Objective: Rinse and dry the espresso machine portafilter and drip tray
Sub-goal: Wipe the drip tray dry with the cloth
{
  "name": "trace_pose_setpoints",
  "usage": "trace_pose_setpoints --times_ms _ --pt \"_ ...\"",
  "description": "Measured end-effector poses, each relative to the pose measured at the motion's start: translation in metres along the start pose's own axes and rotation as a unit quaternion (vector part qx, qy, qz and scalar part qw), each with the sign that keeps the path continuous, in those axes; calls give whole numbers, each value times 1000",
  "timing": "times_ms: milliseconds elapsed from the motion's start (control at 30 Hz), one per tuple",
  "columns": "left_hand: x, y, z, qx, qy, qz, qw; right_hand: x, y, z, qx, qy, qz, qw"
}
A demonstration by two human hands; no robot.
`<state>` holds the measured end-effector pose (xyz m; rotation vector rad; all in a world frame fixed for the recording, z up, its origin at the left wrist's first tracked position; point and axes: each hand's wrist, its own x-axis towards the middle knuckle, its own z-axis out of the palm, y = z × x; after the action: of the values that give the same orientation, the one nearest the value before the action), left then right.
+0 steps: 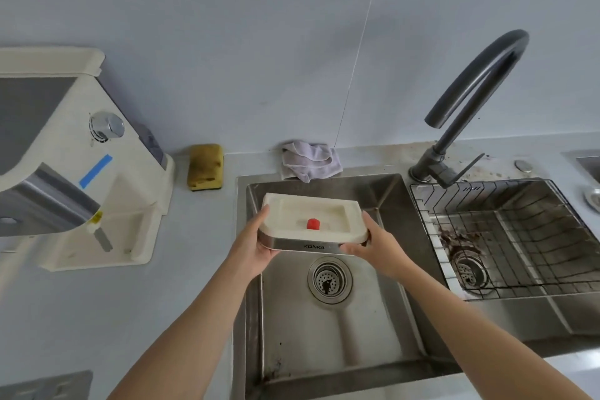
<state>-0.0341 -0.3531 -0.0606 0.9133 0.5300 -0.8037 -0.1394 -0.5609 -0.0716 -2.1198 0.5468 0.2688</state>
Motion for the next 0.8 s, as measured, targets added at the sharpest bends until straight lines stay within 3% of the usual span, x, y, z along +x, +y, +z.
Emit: trace_pose_setpoints --times_ms 133,300,400,633,800 --pt "11 5 -2 2 6 -5 1000 14 1 1 -19 -4 -18 1000" --pt "24 8 -13 9 18 10 1000 38 -8 -15 -82 -99 -47 991" --pt "31 6 -19 19 3 16 1000 72 -30 -29 -121 -77 -88 986" --pt "42 1 -30 19 -52 35 998 169 -69 -20 -425 -82 -190 881" --pt "48 4 -36 28 -51 47 997 212 -63 -8 -470 -96 -208 852"
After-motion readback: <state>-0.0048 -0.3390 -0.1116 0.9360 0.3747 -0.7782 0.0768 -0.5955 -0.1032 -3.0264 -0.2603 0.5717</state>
